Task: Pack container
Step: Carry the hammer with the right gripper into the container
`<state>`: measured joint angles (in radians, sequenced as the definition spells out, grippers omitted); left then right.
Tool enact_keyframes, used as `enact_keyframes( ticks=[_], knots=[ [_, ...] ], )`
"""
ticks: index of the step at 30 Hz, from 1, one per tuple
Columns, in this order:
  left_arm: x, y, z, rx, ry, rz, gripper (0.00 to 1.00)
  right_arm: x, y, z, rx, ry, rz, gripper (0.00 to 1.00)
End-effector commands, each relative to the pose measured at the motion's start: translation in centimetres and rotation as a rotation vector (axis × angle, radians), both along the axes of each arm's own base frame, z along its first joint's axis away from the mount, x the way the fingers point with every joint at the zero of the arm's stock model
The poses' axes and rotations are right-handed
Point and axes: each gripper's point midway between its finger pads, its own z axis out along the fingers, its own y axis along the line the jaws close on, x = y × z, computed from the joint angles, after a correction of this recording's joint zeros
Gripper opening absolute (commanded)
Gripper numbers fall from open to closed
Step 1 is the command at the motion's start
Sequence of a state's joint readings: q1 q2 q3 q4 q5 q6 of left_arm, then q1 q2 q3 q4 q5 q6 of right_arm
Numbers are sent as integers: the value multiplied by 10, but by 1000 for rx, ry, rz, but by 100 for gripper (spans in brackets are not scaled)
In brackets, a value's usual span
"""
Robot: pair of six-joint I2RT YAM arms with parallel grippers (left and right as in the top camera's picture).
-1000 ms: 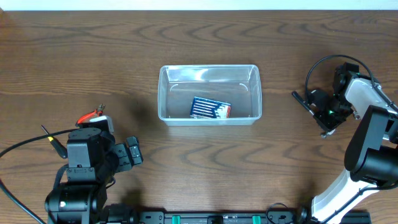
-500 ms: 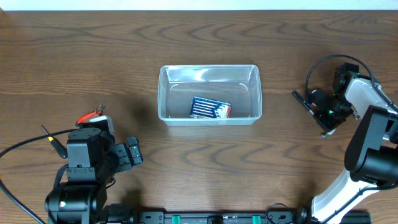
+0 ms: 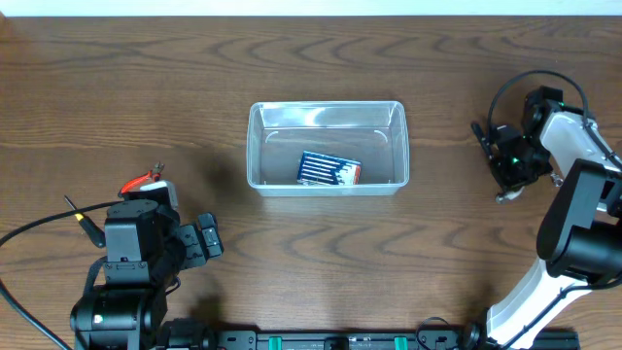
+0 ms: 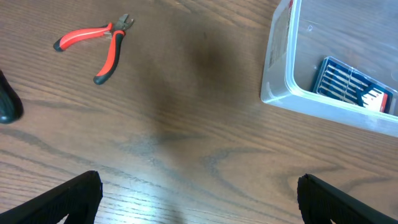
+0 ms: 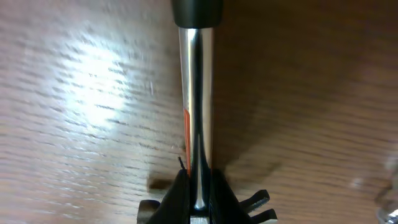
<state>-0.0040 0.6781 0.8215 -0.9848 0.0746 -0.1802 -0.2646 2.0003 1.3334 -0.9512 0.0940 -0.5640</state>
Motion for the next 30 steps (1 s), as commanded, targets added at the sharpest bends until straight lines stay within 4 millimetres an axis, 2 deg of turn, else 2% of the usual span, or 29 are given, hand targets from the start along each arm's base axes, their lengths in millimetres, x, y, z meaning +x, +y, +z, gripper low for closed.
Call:
enact_keyframes(
  ticks=[1, 9, 14, 17, 22, 24, 26, 30],
  knots=[
    [2, 1, 8, 7, -19, 1, 98, 21, 12, 10, 6, -49, -41, 1],
    [2, 1, 8, 6, -19, 1, 98, 54, 39, 47, -4, -118, -37, 1],
    [2, 1, 8, 7, -19, 1, 98, 76, 58, 87, 2, -179, -45, 1],
    [2, 1, 8, 7, -19, 1, 98, 88, 79, 117, 20, -215, 1, 1],
    [2, 1, 8, 7, -19, 1, 98, 106, 136, 173, 38, -324, 109, 1],
    [2, 1, 8, 7, -19, 1, 98, 108, 163, 187, 49, -358, 185, 1],
    [2, 1, 8, 7, -19, 1, 98, 105, 196, 195, 59, -369, 299, 1],
    [2, 1, 8, 9, -19, -2, 98, 83, 262, 189, 79, -337, 564, 1]
  ],
)
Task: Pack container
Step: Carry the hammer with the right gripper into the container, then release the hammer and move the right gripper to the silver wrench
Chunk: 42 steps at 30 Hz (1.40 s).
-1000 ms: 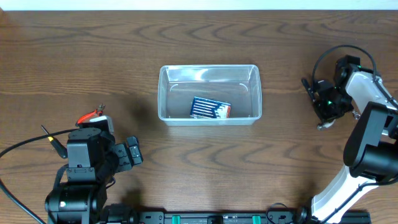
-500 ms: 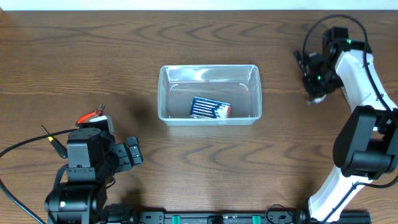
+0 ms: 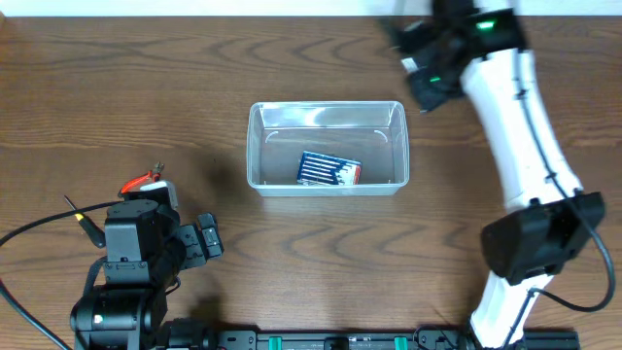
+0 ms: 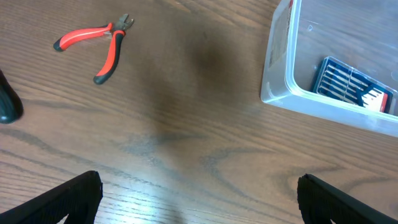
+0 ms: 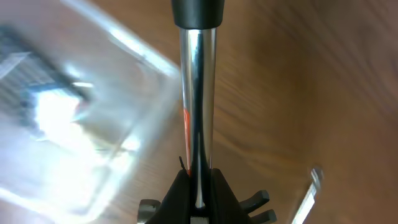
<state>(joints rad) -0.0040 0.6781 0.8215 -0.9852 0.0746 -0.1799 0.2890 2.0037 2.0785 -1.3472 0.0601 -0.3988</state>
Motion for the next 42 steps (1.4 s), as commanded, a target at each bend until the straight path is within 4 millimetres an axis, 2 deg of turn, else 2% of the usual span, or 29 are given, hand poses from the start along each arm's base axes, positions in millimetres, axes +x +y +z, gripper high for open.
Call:
enact_keyframes(
  ticks=[1, 3, 7, 11, 14, 20, 27, 30, 31, 32, 33, 36, 37, 40, 42],
  knots=[
    [2, 1, 8, 9, -19, -1, 98, -19, 51, -5, -22, 19, 225, 1],
    [2, 1, 8, 9, -19, -1, 98, -33, 78, -9, -27, 33, 351, 1],
    [2, 1, 8, 13, -19, -7, 98, -53, 104, -24, -65, 59, 529, 1],
    [2, 1, 8, 14, -19, -8, 98, -78, 101, -62, -78, 177, 716, 1],
    [2, 1, 8, 14, -19, -8, 98, -86, 89, -95, -86, 236, 716, 1],
    [2, 1, 8, 13, -19, -8, 98, -94, 80, -147, -84, 257, 706, 1],
    [0, 1, 6, 13, -11, -7, 98, -97, 87, -176, -37, 223, 713, 1],
    [-3, 1, 4, 13, 4, -8, 98, -104, 84, -181, -41, 248, 710, 1],
    [-3, 1, 4, 13, 7, -7, 98, -105, 83, -181, -41, 253, 706, 6],
    [-3, 1, 4, 13, 7, -8, 98, -106, 83, -181, -41, 256, 703, 24],
    [-3, 1, 4, 13, 7, -8, 98, -106, 83, -181, -41, 257, 703, 34],
    [-3, 1, 4, 13, 6, -8, 98, -105, 84, -179, -39, 253, 692, 93],
    [-3, 1, 4, 13, 6, -8, 98, -103, 87, -177, -34, 246, 674, 99],
    [-3, 1, 4, 13, 5, -7, 98, -88, 101, -154, -6, 193, 593, 99],
    [-3, 1, 4, 13, 5, -7, 98, -71, 112, -127, 31, 134, 510, 99]
  ],
)
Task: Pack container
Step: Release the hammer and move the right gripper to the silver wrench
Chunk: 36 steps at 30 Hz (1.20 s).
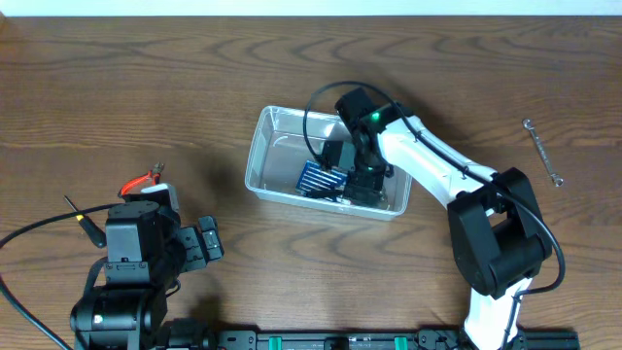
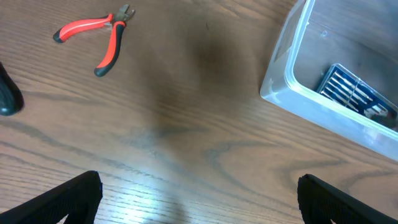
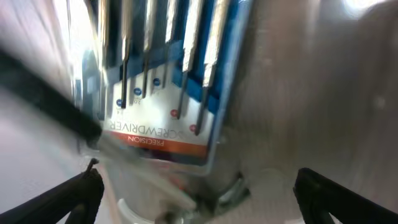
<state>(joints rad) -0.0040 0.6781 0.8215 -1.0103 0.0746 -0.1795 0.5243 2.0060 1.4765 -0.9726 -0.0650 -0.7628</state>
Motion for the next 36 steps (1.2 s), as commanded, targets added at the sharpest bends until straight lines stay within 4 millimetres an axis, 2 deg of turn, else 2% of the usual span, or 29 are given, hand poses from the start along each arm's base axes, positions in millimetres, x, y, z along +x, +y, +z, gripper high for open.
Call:
enact_keyframes(
  ticks=[1, 4, 6, 9, 11, 13, 16, 19, 22, 24, 28, 33, 36],
  knots=[
    [2, 1, 8, 13, -20, -8, 98, 37, 30, 57, 117, -110, -167, 99],
    [2, 1, 8, 13, -21, -8, 98, 63, 37, 123, 199, -196, -278, 99],
    [2, 1, 8, 13, -22, -8, 98, 81, 22, 166, 209, -277, -395, 99],
    [2, 1, 8, 13, -22, -8, 98, 103, -34, 219, 159, -418, -689, 99],
    [2, 1, 8, 13, -22, -8, 98, 105, -80, 238, 115, -459, -879, 99],
    [2, 1, 8, 13, -22, -8, 98, 101, -128, 243, 76, -450, -1070, 99],
    [2, 1, 8, 13, -22, -8, 98, 88, -189, 233, 35, -363, -1323, 99],
    [2, 1, 8, 13, -23, -8, 98, 73, -243, 214, -2, -258, -1476, 99],
    [3, 1, 8, 13, -24, -8, 98, 59, -297, 192, -75, -202, -1539, 99],
    [3, 1, 8, 13, -24, -8, 98, 49, -325, 174, -119, -161, -1536, 99],
    [3, 1, 8, 13, -25, -8, 98, 33, -362, 130, -137, -73, -1495, 99],
    [3, 1, 8, 13, -26, -8, 98, 23, -377, 74, -125, -14, -1295, 99],
    [3, 1, 8, 13, -26, -7, 98, 30, -387, 51, -121, -61, -1232, 99]
  ],
)
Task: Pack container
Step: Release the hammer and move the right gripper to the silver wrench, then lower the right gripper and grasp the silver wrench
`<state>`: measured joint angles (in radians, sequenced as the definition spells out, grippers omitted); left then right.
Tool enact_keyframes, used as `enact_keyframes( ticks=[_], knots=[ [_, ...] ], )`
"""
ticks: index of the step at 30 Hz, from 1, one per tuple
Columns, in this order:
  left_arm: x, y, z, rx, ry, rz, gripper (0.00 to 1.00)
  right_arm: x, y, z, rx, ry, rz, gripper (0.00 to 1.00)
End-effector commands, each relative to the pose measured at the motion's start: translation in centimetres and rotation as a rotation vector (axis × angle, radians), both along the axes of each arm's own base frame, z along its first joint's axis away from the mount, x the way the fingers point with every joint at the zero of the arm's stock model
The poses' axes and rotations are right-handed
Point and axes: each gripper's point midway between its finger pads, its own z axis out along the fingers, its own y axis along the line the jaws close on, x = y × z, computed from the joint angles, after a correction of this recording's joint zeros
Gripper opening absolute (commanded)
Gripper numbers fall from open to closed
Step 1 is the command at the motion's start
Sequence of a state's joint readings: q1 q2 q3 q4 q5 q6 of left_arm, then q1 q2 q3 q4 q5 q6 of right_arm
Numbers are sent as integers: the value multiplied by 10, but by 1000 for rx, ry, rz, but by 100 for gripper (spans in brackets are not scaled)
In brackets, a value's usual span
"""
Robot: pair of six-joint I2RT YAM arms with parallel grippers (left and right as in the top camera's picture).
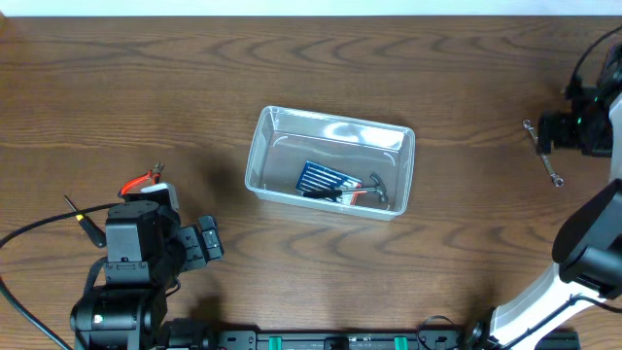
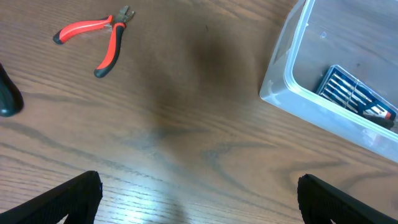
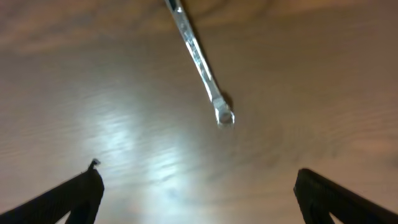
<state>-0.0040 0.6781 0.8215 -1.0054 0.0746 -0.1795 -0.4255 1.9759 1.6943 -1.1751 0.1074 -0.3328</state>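
Observation:
The clear plastic container (image 1: 260, 156) sits mid-table, slightly skewed. Inside lie a blue precision screwdriver set (image 1: 324, 179) and a small metal hammer (image 1: 369, 188). In the left wrist view the container (image 2: 280, 81) and the set (image 2: 351, 93) show at the right. My right gripper (image 1: 554, 134) is open at the far right, just over a thin silver wrench (image 1: 541, 152). The right wrist view shows that wrench (image 3: 198, 59) ahead of the open right gripper (image 3: 196, 199). My left gripper (image 2: 199, 199) is open over bare wood at the front left.
Red-handled pliers (image 2: 93, 40) lie on the table at the left, partly hidden by my left arm in the overhead view (image 1: 144, 178). A black object (image 2: 7, 96) sits at the left edge of the left wrist view.
My right gripper was open inside the container over the screwdriver set. It is now out at the far right above the wrench. The hammer lies in the container. The left arm is unmoved.
My right gripper was shut on the hammer at the table's right side. Then it held the hammer near the container's back right corner. Then it was open inside the container, which had turned a little. Now the hammer rests there and the gripper is over the wrench.

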Motion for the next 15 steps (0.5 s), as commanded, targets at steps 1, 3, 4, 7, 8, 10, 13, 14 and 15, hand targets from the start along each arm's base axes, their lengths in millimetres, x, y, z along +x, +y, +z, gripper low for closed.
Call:
enact_keyframes(
  ticks=[1, 3, 4, 7, 8, 10, 13, 14, 15],
  knots=[
    [2, 1, 8, 13, -20, -7, 98, 7, -1, -21, 4, -23, 165, 99],
    [2, 1, 8, 13, -20, -8, 98, 16, 0, -29, -2, -54, 224, 99],
    [2, 1, 8, 13, -20, -7, 98, 19, 2, -31, 4, -63, 257, 99],
    [2, 1, 8, 13, -20, -7, 98, 27, 3, -39, -7, -80, 339, 99],
    [2, 1, 8, 13, -20, -7, 98, 29, 2, -43, -10, -81, 351, 99],
    [2, 1, 8, 13, -20, -7, 98, 32, 0, -52, -9, -78, 354, 99],
    [2, 1, 8, 13, -20, -7, 98, 31, 1, -71, 9, -45, 376, 99],
    [2, 1, 8, 13, -20, -7, 98, 31, 1, -76, 16, -34, 379, 99],
    [2, 1, 8, 13, -20, -7, 98, 30, 2, -85, 25, -19, 389, 99]
  ],
)
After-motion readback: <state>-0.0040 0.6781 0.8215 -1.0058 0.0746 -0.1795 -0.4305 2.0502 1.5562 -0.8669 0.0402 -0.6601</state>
